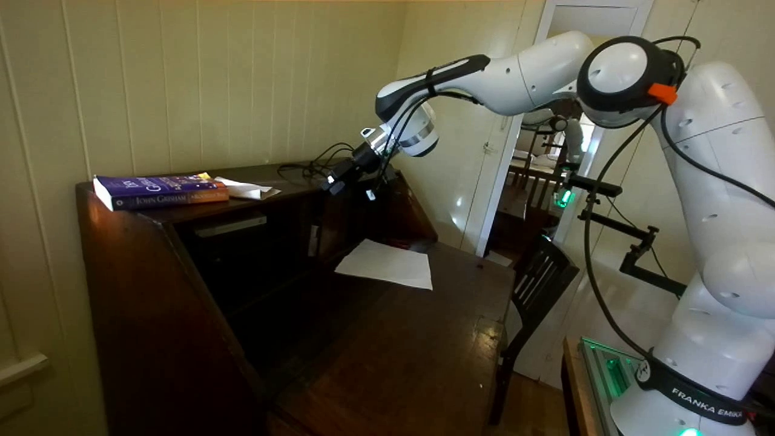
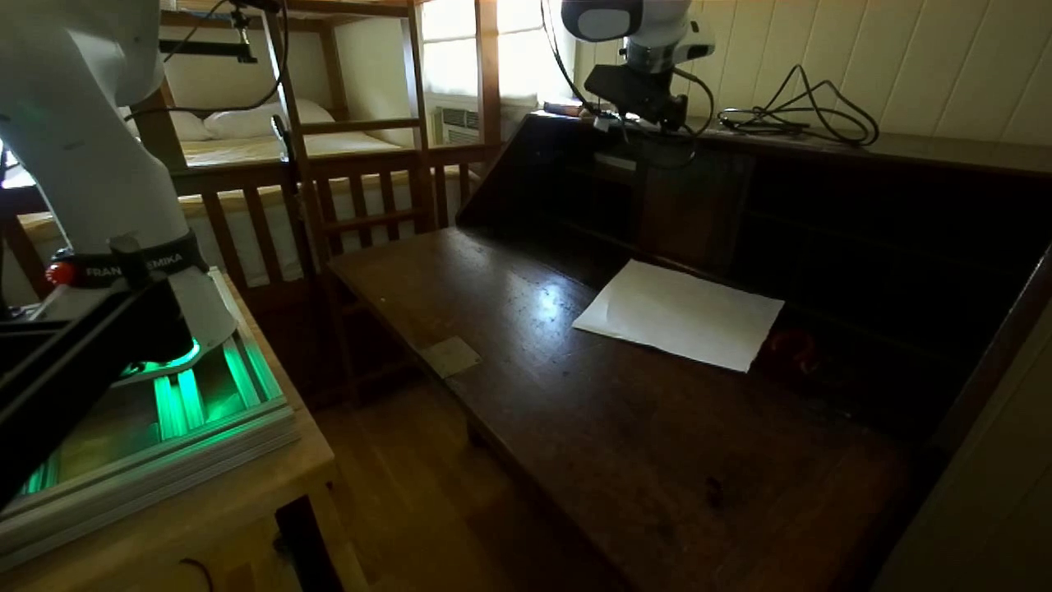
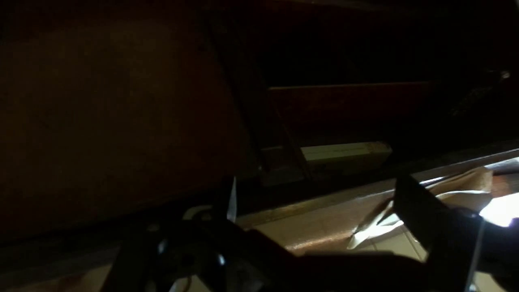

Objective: Put the cup in the open cabinet, then close the cabinet door

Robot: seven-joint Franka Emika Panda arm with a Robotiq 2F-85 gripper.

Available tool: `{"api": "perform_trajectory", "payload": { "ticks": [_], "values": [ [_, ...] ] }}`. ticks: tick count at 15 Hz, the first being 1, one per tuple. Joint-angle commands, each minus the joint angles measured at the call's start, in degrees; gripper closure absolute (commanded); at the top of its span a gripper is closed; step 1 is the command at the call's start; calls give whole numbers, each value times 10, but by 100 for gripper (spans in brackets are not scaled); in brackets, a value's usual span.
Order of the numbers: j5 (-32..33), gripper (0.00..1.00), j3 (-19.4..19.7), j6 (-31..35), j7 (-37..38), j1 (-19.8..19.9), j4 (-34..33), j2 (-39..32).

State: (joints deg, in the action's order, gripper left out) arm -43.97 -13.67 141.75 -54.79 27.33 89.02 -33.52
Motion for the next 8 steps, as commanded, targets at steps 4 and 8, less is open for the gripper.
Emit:
{"api": "perform_trajectory", "payload": {
  "ticks": [4, 8],
  "values": [
    [-59, 0, 78, 111, 44, -67, 222, 180],
    [-37, 0, 110, 224, 100, -107, 342, 253]
  ]
}}
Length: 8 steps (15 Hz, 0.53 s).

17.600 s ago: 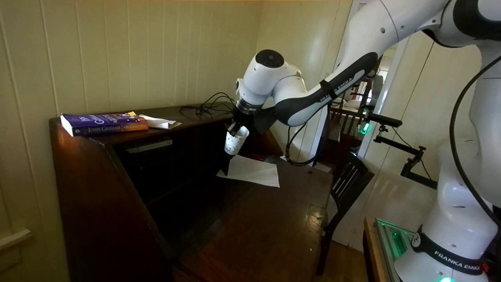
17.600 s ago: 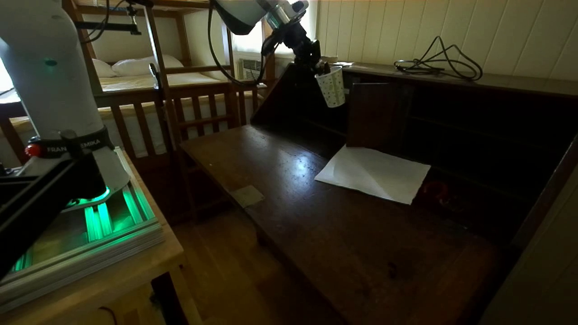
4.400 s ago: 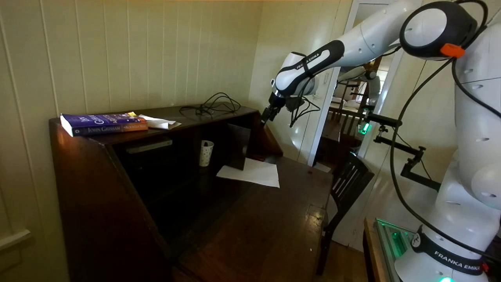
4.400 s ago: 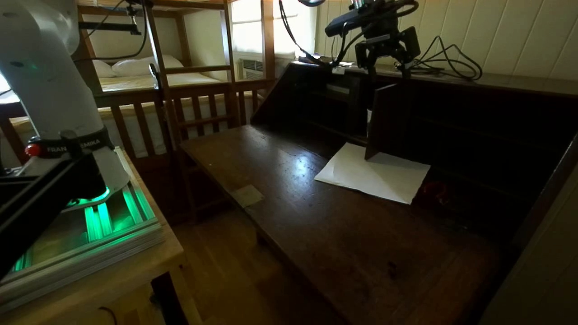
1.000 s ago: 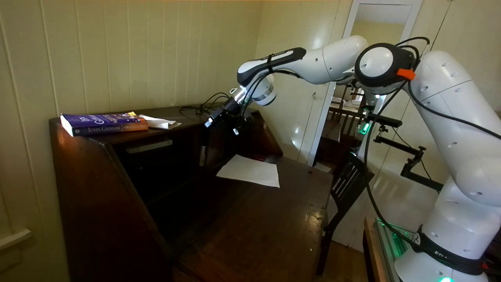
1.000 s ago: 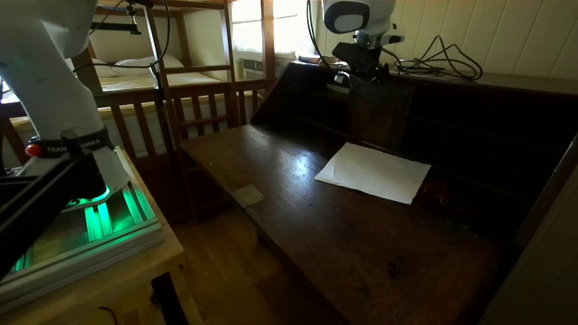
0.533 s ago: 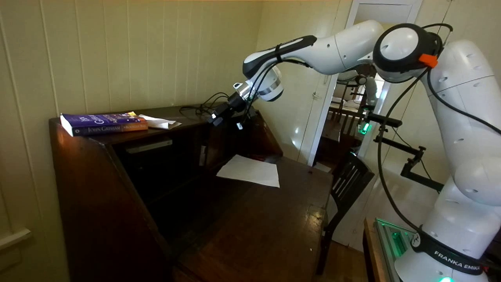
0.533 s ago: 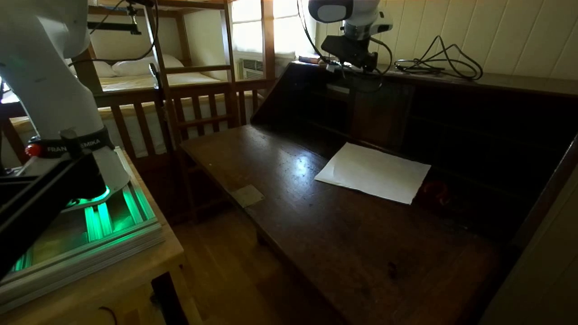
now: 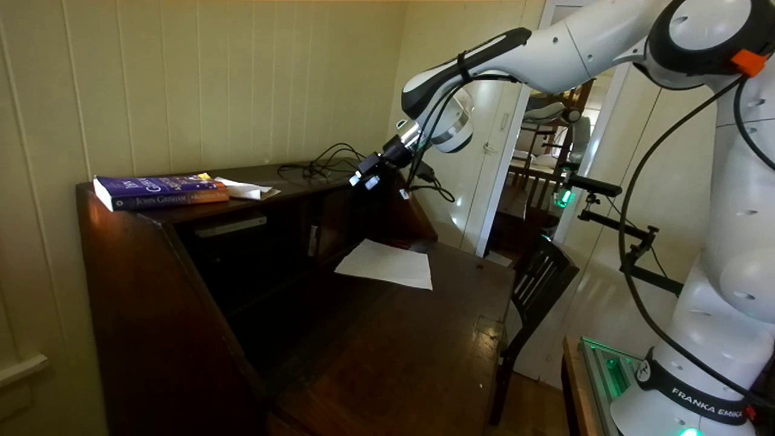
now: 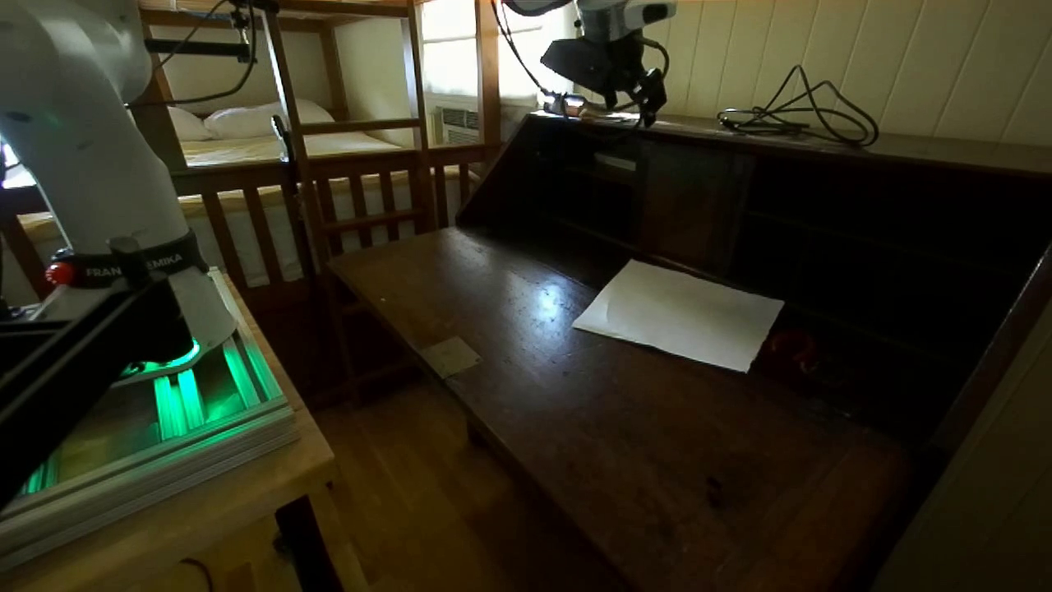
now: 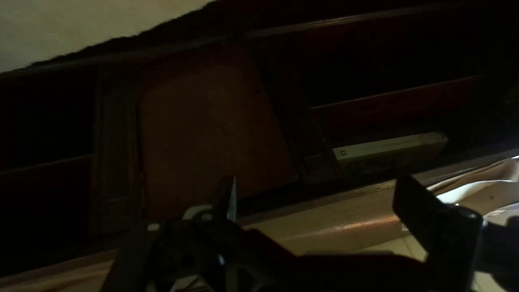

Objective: Put the cup in the open cabinet, then close the cabinet door

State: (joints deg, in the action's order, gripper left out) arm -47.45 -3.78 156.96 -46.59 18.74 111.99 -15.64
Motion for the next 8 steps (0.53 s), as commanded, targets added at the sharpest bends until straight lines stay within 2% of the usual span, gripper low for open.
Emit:
{"api": "perform_trajectory", "payload": {
  "ticks": [1, 5, 6, 8],
  "values": [
    [-22, 0, 5, 101, -2, -24, 145, 95],
    [-118, 0, -38, 211, -89, -25, 263, 173],
    [-73, 0, -25, 179, -55, -21, 190, 111],
    [-79, 0, -30, 187, -58, -24, 208, 124]
  ]
}}
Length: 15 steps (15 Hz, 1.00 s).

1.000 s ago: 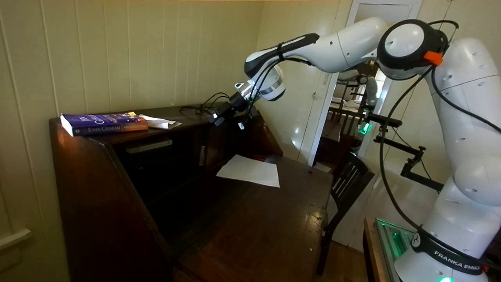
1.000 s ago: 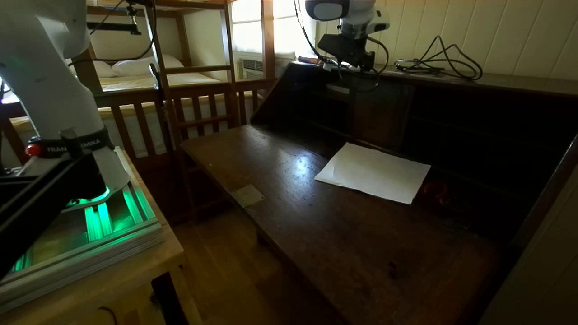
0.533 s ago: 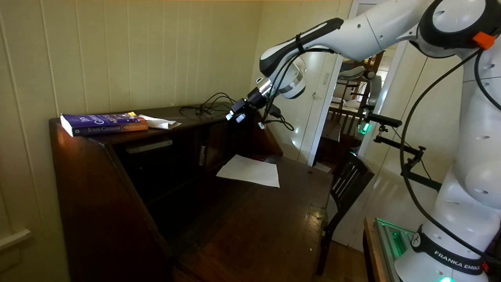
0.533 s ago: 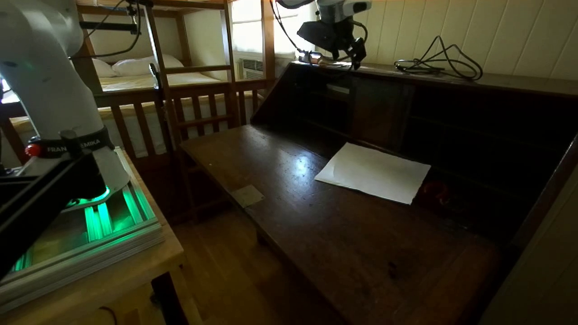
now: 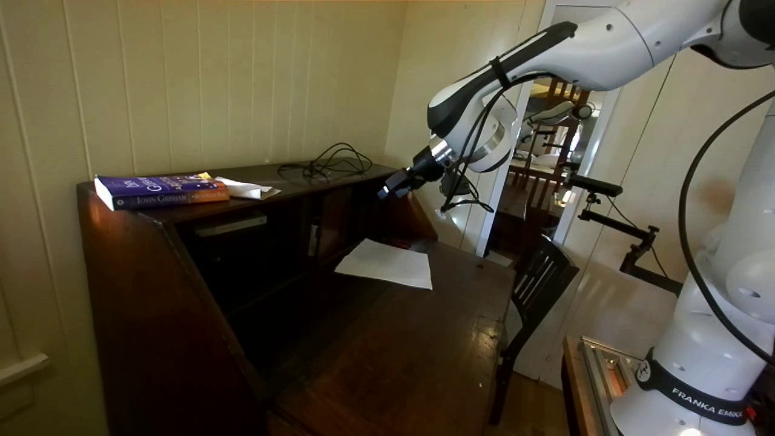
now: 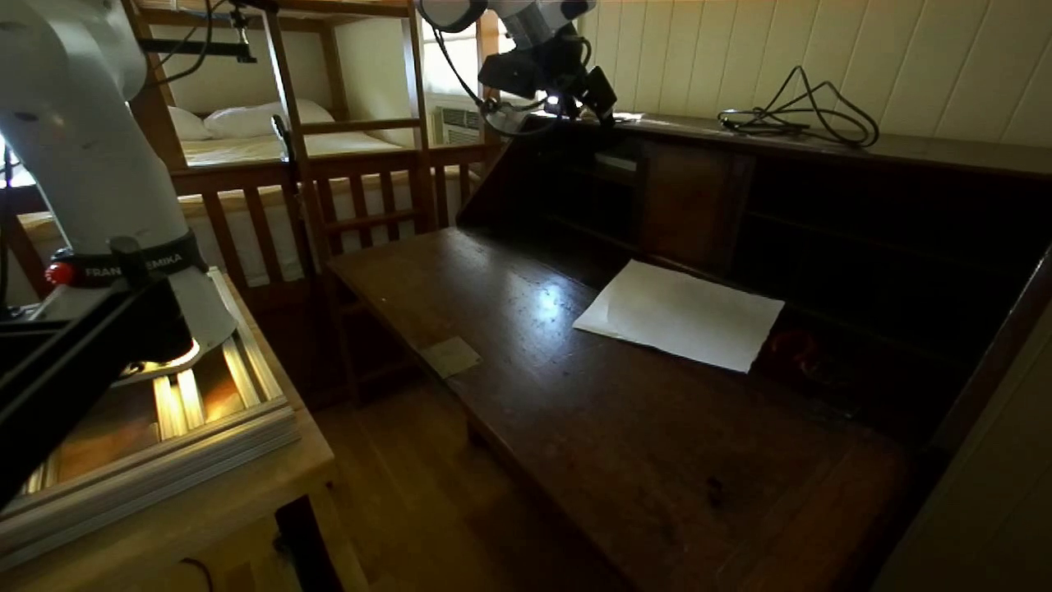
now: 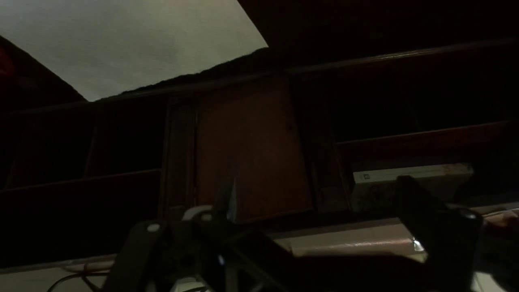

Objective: Put the cup in the open cabinet, then close the cabinet door

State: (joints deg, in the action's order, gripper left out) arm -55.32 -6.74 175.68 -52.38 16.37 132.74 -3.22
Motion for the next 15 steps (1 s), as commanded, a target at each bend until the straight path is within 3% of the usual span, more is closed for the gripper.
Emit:
{"api": "perform_trajectory", "payload": {
  "ticks": [1, 4, 7, 11, 15],
  "values": [
    [0, 0, 1, 0, 0, 0, -3, -2],
    [-58, 0, -27, 45, -137, 2, -53, -23],
    [-162, 0, -61, 34, -253, 19, -130, -51],
    [-294, 0, -65, 38, -396, 39, -195, -119],
    [-350, 0, -59, 58, -487, 47, -217, -194]
  ]
}}
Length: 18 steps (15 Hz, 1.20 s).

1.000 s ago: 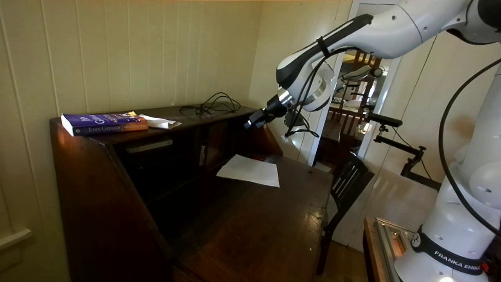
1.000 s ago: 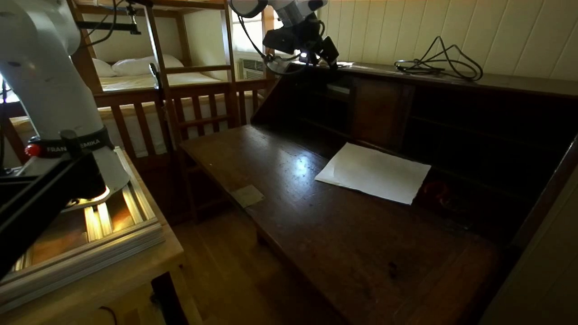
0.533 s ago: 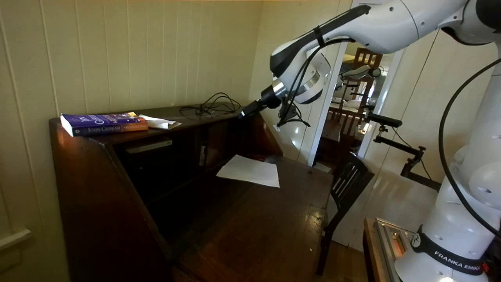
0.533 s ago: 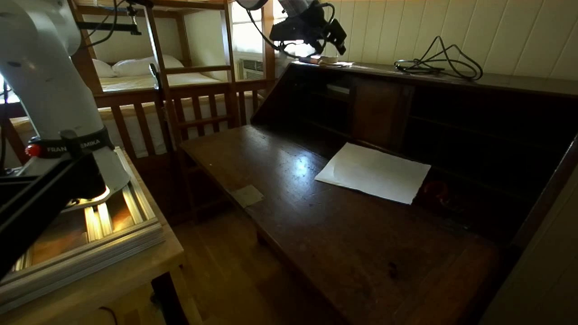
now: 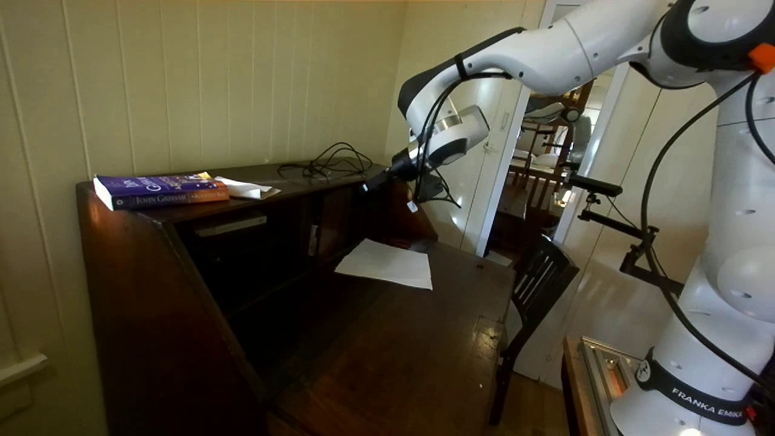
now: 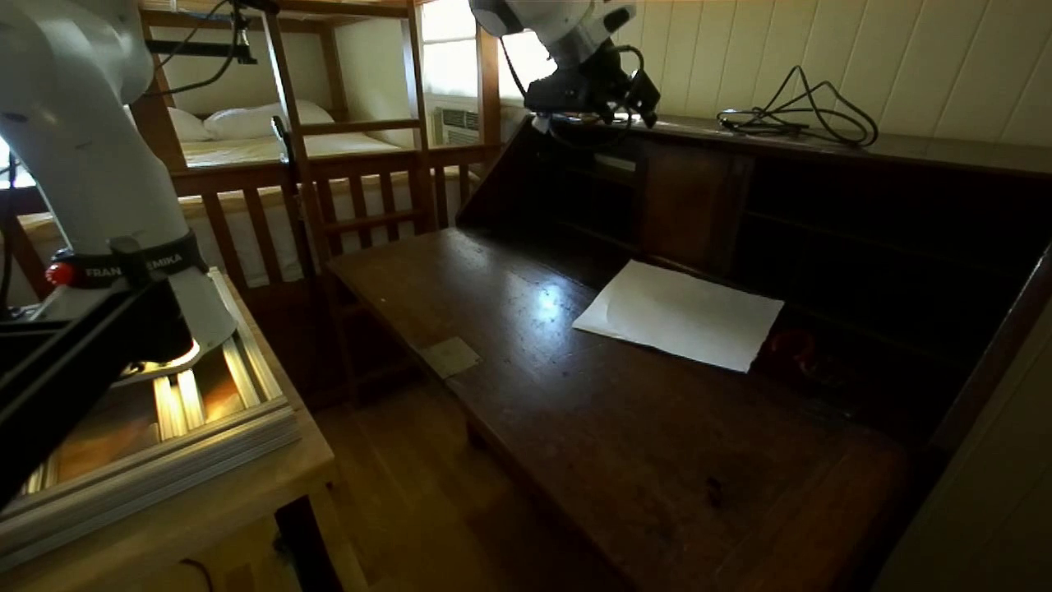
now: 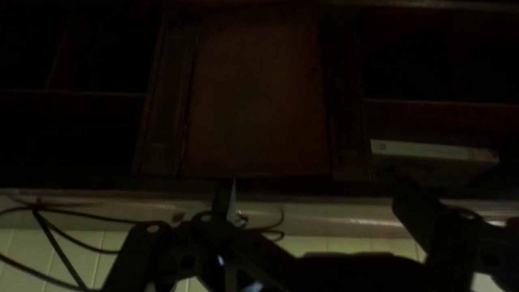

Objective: Put the cup in the open cabinet, then close the cabinet door

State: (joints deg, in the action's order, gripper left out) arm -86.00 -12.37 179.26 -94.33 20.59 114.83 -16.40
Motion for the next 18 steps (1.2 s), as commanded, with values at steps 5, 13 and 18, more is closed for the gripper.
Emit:
{"api": "perform_trajectory", "payload": {
  "ticks": [5, 13, 18],
  "values": [
    [-50, 0, 9, 81, -107, -5, -100, -156],
    [23, 0, 32, 118, -74, -33, -216, -278],
    [34, 0, 34, 56, -44, -22, -267, -295]
  ]
}}
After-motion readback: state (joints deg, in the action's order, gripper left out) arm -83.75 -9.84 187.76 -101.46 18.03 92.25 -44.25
